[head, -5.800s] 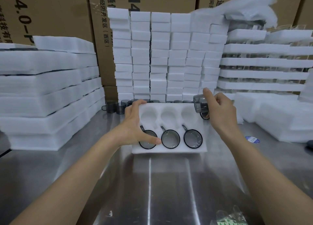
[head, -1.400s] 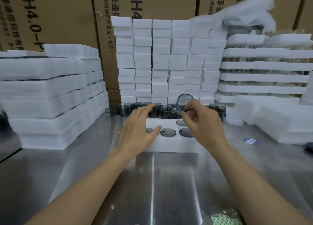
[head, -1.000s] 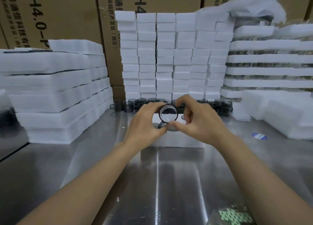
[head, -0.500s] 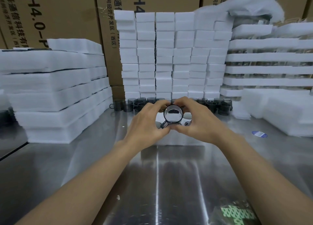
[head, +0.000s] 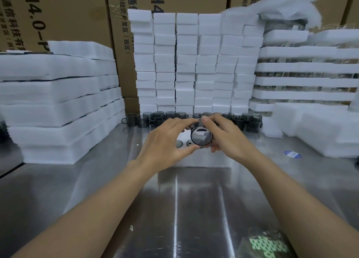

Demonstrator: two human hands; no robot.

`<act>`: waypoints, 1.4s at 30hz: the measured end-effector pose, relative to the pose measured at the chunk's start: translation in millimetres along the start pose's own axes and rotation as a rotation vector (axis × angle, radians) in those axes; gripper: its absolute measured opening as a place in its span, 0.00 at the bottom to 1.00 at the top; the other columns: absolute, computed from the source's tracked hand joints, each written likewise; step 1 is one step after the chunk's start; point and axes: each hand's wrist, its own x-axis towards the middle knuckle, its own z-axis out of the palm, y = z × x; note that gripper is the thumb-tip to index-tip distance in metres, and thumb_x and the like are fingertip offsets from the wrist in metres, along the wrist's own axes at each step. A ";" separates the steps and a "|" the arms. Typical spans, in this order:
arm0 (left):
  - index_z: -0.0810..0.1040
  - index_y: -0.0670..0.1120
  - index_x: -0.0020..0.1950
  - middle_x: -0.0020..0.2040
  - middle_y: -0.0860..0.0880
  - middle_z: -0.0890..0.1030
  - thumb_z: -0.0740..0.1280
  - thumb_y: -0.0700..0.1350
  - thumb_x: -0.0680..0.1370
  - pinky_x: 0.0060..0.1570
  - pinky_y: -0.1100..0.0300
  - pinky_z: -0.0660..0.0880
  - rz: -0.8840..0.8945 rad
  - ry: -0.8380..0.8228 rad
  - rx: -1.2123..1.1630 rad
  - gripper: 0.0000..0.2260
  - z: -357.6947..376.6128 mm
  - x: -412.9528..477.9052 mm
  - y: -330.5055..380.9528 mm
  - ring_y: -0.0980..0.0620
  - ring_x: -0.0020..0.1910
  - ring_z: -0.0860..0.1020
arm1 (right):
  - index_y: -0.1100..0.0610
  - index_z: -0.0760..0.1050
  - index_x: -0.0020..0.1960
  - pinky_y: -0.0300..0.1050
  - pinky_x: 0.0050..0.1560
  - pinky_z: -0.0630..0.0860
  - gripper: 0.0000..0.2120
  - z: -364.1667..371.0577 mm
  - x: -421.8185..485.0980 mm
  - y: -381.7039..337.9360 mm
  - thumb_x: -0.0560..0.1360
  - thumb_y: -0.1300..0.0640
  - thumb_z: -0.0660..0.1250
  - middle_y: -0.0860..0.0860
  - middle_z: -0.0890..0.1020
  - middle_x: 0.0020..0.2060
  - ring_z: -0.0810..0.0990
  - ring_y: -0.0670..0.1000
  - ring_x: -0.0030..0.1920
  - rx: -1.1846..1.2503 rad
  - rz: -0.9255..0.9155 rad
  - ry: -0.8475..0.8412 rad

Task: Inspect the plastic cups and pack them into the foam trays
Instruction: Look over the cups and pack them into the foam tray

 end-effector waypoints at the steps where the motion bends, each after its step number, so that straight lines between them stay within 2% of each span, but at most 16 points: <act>1: 0.77 0.53 0.76 0.60 0.57 0.83 0.78 0.58 0.76 0.57 0.52 0.81 -0.008 0.005 0.006 0.29 -0.3 -0.4 -0.1 0.56 0.59 0.79 | 0.43 0.79 0.53 0.47 0.42 0.76 0.19 0.1 -0.4 -0.7 0.82 0.30 0.60 0.52 0.86 0.38 0.85 0.54 0.33 -0.006 -0.005 -0.008; 4: 0.78 0.56 0.73 0.54 0.60 0.82 0.74 0.64 0.75 0.53 0.55 0.81 -0.052 0.033 0.000 0.29 -0.4 -0.2 -0.8 0.60 0.55 0.79 | 0.39 0.79 0.52 0.46 0.43 0.73 0.20 0.1 -1.4 -1.9 0.82 0.28 0.54 0.51 0.86 0.37 0.84 0.52 0.32 -0.018 -0.030 -0.016; 7: 0.79 0.58 0.70 0.49 0.61 0.81 0.70 0.71 0.73 0.49 0.59 0.79 -0.088 0.054 0.011 0.30 0.7 -0.5 -2.3 0.60 0.51 0.79 | 0.35 0.80 0.56 0.48 0.45 0.76 0.20 -1.1 -1.3 -1.6 0.82 0.29 0.53 0.51 0.86 0.34 0.85 0.52 0.32 -0.062 -0.050 -0.049; 10: 0.80 0.59 0.68 0.47 0.61 0.81 0.68 0.75 0.73 0.47 0.61 0.78 -0.103 0.049 0.036 0.30 1.2 -0.3 -3.4 0.60 0.48 0.79 | 0.30 0.81 0.53 0.45 0.43 0.75 0.18 -1.5 -3.0 -1.9 0.83 0.30 0.53 0.51 0.86 0.33 0.85 0.51 0.32 -0.120 -0.056 -0.095; 15: 0.79 0.61 0.66 0.46 0.62 0.81 0.64 0.80 0.71 0.45 0.63 0.76 -0.129 0.042 0.039 0.32 1.6 -0.1 -3.1 0.60 0.48 0.79 | 0.34 0.82 0.58 0.45 0.44 0.74 0.24 -3.4 -2.9 -3.1 0.82 0.28 0.50 0.51 0.85 0.33 0.83 0.49 0.32 -0.130 -0.047 -0.082; 17: 0.79 0.63 0.66 0.46 0.63 0.81 0.62 0.82 0.70 0.46 0.64 0.75 -0.147 0.056 0.001 0.34 2.1 0.2 -2.6 0.61 0.49 0.79 | 0.32 0.81 0.57 0.47 0.45 0.77 0.20 -4.1 -4.4 -3.5 0.80 0.27 0.55 0.50 0.85 0.35 0.83 0.49 0.34 -0.103 -0.080 -0.082; 19: 0.77 0.64 0.66 0.49 0.64 0.81 0.65 0.80 0.71 0.48 0.64 0.75 -0.171 0.075 -0.054 0.31 3.3 0.9 -3.8 0.62 0.52 0.79 | 0.31 0.78 0.63 0.54 0.50 0.81 0.19 -4.3 -5.1 -1.9 0.75 0.26 0.63 0.49 0.84 0.40 0.83 0.48 0.41 -0.083 -0.101 -0.086; 22: 0.75 0.65 0.68 0.51 0.65 0.81 0.70 0.72 0.74 0.47 0.67 0.72 -0.207 0.143 -0.111 0.25 6.4 1.7 -6.9 0.63 0.53 0.79 | 0.37 0.72 0.73 0.48 0.53 0.80 0.35 -3.2 -3.2 1.2 0.70 0.24 0.70 0.41 0.84 0.48 0.84 0.44 0.47 -0.096 -0.048 -0.070; 23: 0.74 0.66 0.68 0.52 0.66 0.81 0.71 0.71 0.74 0.47 0.67 0.72 -0.225 0.164 -0.132 0.25 7.2 1.9 -7.1 0.63 0.54 0.80 | 0.38 0.73 0.72 0.46 0.52 0.79 0.34 -2.3 -2.4 1.3 0.71 0.25 0.71 0.39 0.84 0.50 0.84 0.44 0.48 -0.090 -0.031 -0.072; 27: 0.71 0.68 0.69 0.55 0.68 0.80 0.71 0.72 0.74 0.45 0.67 0.72 -0.262 0.176 -0.179 0.26 10.5 2.1 -3.4 0.62 0.55 0.80 | 0.41 0.81 0.60 0.45 0.48 0.79 0.15 0.0 -0.3 0.7 0.77 0.38 0.73 0.40 0.86 0.52 0.85 0.43 0.50 0.004 -0.006 -0.072; 30: 0.71 0.66 0.71 0.59 0.65 0.80 0.74 0.67 0.76 0.47 0.59 0.78 -0.247 0.127 -0.195 0.26 14.3 1.5 -3.7 0.60 0.58 0.79 | 0.45 0.82 0.59 0.48 0.50 0.83 0.14 0.2 0.9 1.5 0.76 0.44 0.77 0.41 0.87 0.52 0.85 0.42 0.53 0.054 -0.003 -0.024; 33: 0.70 0.63 0.74 0.65 0.64 0.77 0.76 0.58 0.77 0.55 0.52 0.80 -0.242 0.104 -0.157 0.28 13.6 1.6 -5.8 0.58 0.62 0.77 | 0.46 0.80 0.60 0.48 0.52 0.82 0.17 -0.3 1.6 2.6 0.73 0.52 0.80 0.41 0.86 0.51 0.84 0.42 0.55 0.005 -0.102 0.112; 35: 0.69 0.61 0.76 0.66 0.62 0.76 0.77 0.54 0.77 0.57 0.54 0.77 -0.235 0.112 -0.119 0.30 12.0 2.0 -7.0 0.57 0.64 0.75 | 0.47 0.78 0.64 0.45 0.53 0.79 0.22 -2.1 2.2 5.0 0.72 0.57 0.79 0.41 0.83 0.53 0.81 0.41 0.56 -0.122 -0.224 0.187; 38: 0.69 0.62 0.78 0.68 0.62 0.75 0.77 0.52 0.77 0.56 0.60 0.73 -0.181 0.125 -0.067 0.32 9.2 2.2 -7.7 0.56 0.65 0.74 | 0.46 0.75 0.66 0.47 0.55 0.78 0.25 -4.2 3.0 8.0 0.72 0.57 0.78 0.41 0.77 0.57 0.76 0.43 0.58 -0.333 -0.363 0.210; 40: 0.71 0.61 0.78 0.68 0.60 0.76 0.78 0.51 0.77 0.56 0.59 0.75 -0.143 0.133 -0.036 0.31 8.2 2.6 -8.0 0.55 0.66 0.75 | 0.46 0.74 0.67 0.51 0.56 0.80 0.25 -2.7 3.4 8.3 0.72 0.56 0.77 0.40 0.75 0.59 0.76 0.46 0.61 -0.428 -0.420 0.205; 42: 0.74 0.58 0.77 0.65 0.58 0.79 0.78 0.49 0.76 0.55 0.57 0.77 -0.131 0.158 -0.005 0.29 7.6 3.8 -8.6 0.54 0.64 0.75 | 0.45 0.74 0.67 0.49 0.53 0.81 0.25 -0.6 3.7 7.3 0.73 0.55 0.76 0.39 0.74 0.61 0.75 0.46 0.62 -0.469 -0.466 0.204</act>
